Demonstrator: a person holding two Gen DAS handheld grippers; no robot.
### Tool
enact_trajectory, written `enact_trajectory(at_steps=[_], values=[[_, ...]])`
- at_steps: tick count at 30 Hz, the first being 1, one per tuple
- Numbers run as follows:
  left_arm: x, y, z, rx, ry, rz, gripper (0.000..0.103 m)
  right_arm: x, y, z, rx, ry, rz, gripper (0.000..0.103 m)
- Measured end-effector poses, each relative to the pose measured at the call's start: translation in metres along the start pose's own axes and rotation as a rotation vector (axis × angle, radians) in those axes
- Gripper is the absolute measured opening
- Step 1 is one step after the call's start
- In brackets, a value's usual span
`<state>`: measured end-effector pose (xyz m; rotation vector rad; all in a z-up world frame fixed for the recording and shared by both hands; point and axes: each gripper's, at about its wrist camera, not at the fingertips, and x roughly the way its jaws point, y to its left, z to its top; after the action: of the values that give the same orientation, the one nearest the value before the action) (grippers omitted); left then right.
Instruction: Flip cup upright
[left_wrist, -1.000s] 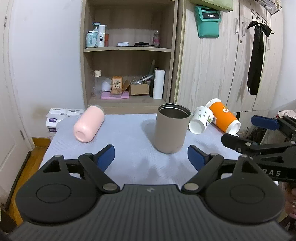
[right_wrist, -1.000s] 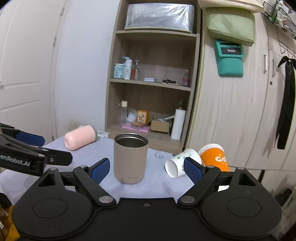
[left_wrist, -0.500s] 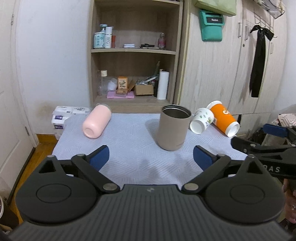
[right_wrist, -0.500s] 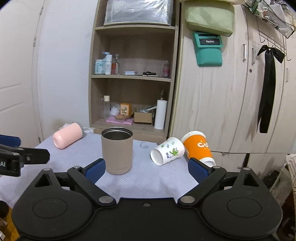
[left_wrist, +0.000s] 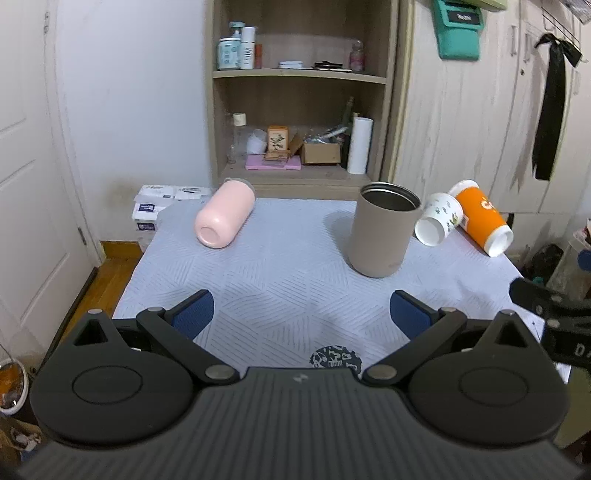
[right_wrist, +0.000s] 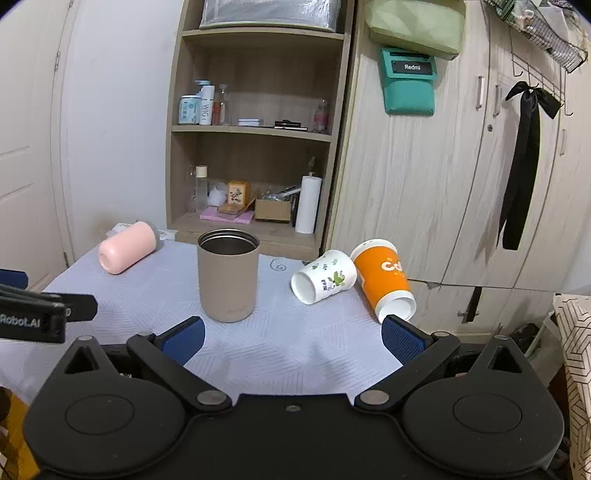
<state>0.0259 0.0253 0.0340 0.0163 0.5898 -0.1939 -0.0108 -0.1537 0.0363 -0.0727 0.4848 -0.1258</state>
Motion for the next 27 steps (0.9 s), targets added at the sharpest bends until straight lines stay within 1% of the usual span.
enact_trajectory(at_steps=[3, 7, 13, 27], values=[[0.002, 0.001, 0.001, -0.004, 0.005, -0.006, 0.103, 0.001, 0.001, 0.000, 0.003, 0.007, 0.000, 0.103], [0.002, -0.003, 0.001, 0.017, 0.010, 0.009, 0.103, 0.004, 0.001, -0.001, 0.010, 0.018, -0.003, 0.103], [0.004, -0.006, -0.001, 0.028, 0.024, -0.007, 0.103, 0.005, -0.001, -0.003, 0.034, 0.035, 0.003, 0.103], [0.004, -0.011, -0.001, 0.070, 0.047, 0.028, 0.103, 0.005, -0.005, -0.004, 0.043, 0.038, -0.003, 0.103]])
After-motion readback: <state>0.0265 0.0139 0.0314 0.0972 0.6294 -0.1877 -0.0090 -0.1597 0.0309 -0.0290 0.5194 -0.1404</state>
